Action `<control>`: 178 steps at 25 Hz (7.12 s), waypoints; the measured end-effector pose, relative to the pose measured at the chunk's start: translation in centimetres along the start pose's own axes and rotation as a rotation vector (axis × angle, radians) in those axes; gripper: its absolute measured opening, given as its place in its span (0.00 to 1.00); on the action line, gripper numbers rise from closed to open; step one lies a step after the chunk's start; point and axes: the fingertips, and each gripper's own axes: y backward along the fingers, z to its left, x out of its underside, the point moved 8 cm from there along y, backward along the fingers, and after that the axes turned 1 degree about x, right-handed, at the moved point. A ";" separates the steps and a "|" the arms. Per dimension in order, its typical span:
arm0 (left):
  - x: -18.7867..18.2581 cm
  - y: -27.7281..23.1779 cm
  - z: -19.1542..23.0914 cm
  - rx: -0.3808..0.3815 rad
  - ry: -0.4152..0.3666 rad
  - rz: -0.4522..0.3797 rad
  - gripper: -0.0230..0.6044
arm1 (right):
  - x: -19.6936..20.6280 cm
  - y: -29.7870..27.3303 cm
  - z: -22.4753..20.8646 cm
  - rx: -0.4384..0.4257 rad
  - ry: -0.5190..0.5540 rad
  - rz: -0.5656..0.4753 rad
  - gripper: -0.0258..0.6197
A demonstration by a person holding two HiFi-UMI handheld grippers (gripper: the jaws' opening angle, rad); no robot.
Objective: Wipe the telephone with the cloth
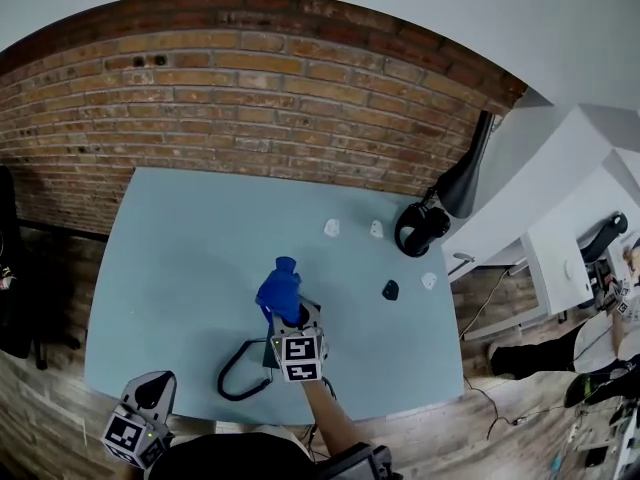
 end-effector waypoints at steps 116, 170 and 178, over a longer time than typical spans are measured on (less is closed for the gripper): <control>5.5 -2.3 -0.6 0.077 0.041 0.064 0.05 | 13.5 8.6 8.8 -0.292 0.103 0.283 0.26; 6.6 -1.9 0.7 0.023 0.043 0.108 0.05 | 5.7 0.6 -0.6 -0.049 0.154 0.049 0.26; 6.7 -1.8 0.6 0.026 0.045 0.109 0.05 | 6.5 1.4 0.1 -0.057 0.168 0.056 0.26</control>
